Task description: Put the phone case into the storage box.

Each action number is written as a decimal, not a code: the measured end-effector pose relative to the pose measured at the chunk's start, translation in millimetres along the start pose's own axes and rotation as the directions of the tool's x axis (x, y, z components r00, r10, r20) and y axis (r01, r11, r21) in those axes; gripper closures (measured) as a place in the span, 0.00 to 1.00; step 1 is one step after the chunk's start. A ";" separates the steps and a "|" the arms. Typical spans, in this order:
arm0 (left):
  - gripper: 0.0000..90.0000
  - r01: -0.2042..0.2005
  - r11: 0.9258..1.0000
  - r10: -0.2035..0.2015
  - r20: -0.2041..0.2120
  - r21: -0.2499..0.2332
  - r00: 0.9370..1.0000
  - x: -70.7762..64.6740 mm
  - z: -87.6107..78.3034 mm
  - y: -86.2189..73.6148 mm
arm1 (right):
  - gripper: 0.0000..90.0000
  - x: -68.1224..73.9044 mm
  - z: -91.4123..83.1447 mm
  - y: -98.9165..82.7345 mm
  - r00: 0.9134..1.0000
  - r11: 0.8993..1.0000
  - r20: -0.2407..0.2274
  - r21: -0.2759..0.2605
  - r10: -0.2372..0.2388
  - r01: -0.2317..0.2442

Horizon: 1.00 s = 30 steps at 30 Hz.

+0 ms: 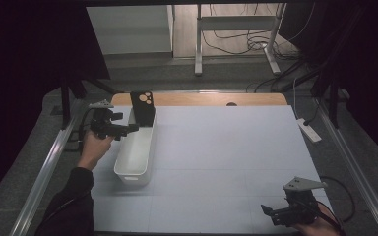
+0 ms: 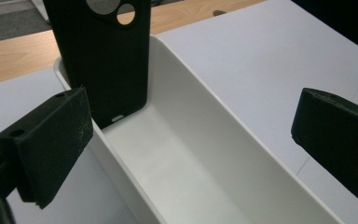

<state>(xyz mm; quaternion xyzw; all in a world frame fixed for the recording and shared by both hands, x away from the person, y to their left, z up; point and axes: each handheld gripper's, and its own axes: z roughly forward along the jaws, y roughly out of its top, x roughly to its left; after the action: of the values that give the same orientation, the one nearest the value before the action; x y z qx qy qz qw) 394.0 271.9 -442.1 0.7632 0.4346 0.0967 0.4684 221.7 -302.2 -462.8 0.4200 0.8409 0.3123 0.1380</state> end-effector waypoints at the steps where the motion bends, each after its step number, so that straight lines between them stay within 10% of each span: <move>1: 0.00 0.000 1.000 0.000 0.012 -0.007 1.000 -1.8 -1.4 -0.9 | 0.00 0.1 -0.2 0.0 1.000 1.000 0.001 -0.002 0.000 0.000; 30: 0.00 -0.031 0.999 0.032 0.039 -0.027 0.999 -34.2 -25.7 -24.9 | 0.00 -0.5 -3.0 -1.4 1.000 0.999 0.008 -0.034 0.010 -0.010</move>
<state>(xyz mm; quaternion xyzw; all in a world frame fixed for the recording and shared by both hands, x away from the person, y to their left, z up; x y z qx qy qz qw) 344.8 266.9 -439.2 0.7655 0.4117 0.0947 0.4853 219.6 -304.5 -461.4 0.4231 0.8328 0.3254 0.1470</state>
